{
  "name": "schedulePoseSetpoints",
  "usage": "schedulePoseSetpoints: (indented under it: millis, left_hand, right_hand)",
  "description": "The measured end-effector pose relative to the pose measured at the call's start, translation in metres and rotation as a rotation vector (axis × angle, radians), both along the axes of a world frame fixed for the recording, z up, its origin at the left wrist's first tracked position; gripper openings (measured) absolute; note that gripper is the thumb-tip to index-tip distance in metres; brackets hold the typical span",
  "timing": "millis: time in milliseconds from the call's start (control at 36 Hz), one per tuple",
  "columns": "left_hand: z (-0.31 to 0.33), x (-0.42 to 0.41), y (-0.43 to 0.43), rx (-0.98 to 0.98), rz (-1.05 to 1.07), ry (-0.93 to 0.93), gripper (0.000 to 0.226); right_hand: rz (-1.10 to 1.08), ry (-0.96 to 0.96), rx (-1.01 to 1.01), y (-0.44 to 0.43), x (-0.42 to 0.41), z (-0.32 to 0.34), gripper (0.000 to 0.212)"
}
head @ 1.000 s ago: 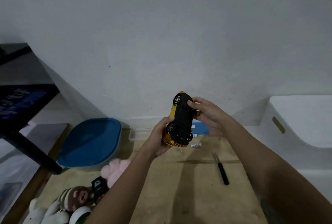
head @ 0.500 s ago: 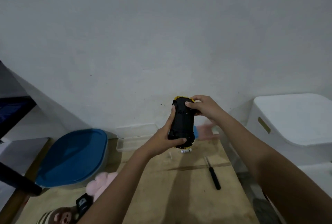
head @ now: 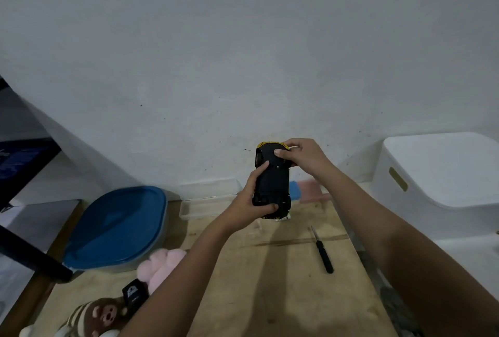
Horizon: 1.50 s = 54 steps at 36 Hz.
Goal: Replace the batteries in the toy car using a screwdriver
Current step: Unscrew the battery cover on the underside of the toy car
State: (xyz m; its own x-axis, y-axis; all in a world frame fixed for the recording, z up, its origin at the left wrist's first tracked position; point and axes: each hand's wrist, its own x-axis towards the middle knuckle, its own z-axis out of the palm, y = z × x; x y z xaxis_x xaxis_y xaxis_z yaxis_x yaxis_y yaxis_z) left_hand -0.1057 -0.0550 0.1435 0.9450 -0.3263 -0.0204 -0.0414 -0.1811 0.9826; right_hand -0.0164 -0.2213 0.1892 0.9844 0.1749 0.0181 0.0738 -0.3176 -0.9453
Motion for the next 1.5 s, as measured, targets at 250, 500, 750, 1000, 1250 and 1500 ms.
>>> schedulePoseSetpoints:
  millis: [250, 500, 750, 1000, 1250, 1500]
  left_hand:
    - [-0.008, -0.006, -0.002, -0.103, 0.122, 0.084, 0.081]
    - [-0.024, -0.014, 0.006, -0.106, 0.155, 0.101, 0.078]
    - [-0.048, -0.025, 0.023, -0.131, 0.259, 0.162, 0.080]
    - [-0.061, -0.043, 0.036, -0.095, 0.324, 0.231, 0.079]
    - [-0.050, -0.049, 0.050, -0.094, 0.389, 0.198, 0.078]
    - [-0.008, -0.036, 0.050, -0.167, 0.519, 0.083, 0.078]
  right_hand:
    - [-0.010, -0.012, -0.033, 0.005, -0.008, -0.007, 0.021]
    - [0.044, 0.131, 0.029, -0.005, -0.021, -0.023, 0.017]
    - [-0.198, 0.343, -0.393, -0.066, -0.059, -0.140, 0.020]
    - [-0.185, 0.346, -0.718, -0.064, -0.099, -0.209, 0.024]
    - [-0.187, 0.342, -0.216, -0.033, -0.066, -0.163, 0.015]
    - [-0.120, -0.113, 0.201, 0.013, -0.061, -0.044, 0.017]
